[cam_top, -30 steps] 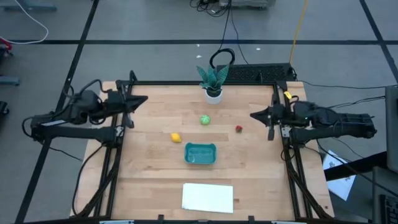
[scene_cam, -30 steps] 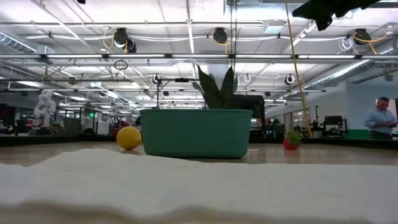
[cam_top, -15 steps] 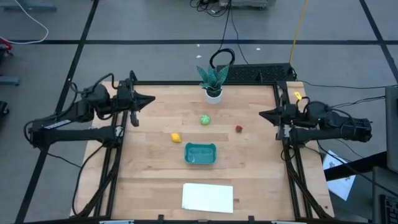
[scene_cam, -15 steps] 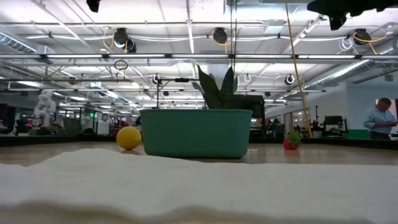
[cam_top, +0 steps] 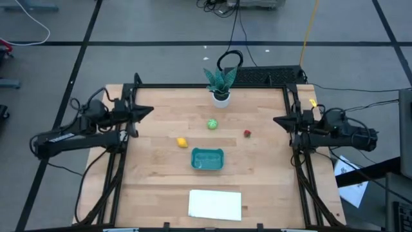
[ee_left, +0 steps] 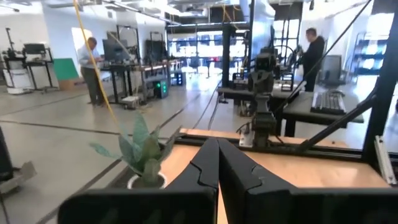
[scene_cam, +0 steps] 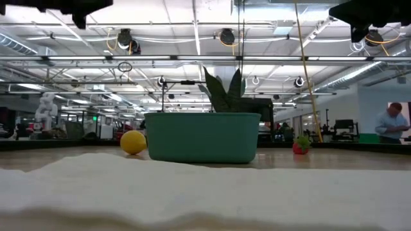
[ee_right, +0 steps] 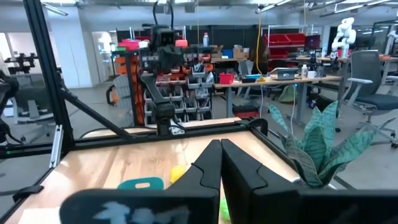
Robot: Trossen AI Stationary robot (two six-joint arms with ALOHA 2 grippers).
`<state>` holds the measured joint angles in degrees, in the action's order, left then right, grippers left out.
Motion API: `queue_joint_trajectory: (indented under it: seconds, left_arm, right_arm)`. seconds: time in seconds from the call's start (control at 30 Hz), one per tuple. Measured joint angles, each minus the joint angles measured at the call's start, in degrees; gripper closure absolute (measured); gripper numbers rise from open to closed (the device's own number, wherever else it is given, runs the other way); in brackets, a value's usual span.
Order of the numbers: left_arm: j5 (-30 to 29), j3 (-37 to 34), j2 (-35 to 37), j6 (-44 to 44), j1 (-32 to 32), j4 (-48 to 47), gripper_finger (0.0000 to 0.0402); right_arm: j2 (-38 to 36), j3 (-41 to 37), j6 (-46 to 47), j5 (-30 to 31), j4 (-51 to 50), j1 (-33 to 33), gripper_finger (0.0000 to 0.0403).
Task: Pick and placing Produce into tupperware
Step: Put the yellow lemon into the blue basket
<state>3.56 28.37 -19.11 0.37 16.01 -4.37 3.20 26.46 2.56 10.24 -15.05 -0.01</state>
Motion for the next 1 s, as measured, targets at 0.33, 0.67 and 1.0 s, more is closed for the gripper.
queue_joint_trajectory:
  seconds: [0.33, 0.67, 1.0]
  left_arm:
    - [2.0, -10.7, 5.4, -1.6, 0.0, 4.8, 0.0401]
    - [4.0, -20.6, 5.3, -0.1, 0.2, 15.6, 0.0401]
    - [4.0, -18.6, 1.8, 0.3, 0.2, 12.0, 0.0401]
  right_arm:
    - [-1.8, -3.1, 1.7, 0.0, 0.4, 0.0, 0.0403]
    - [-1.8, -13.1, -0.1, 0.0, 16.3, 0.0, 0.0403]
    - [-1.8, -13.4, -0.9, 0.0, 16.5, 0.0, 0.0403]
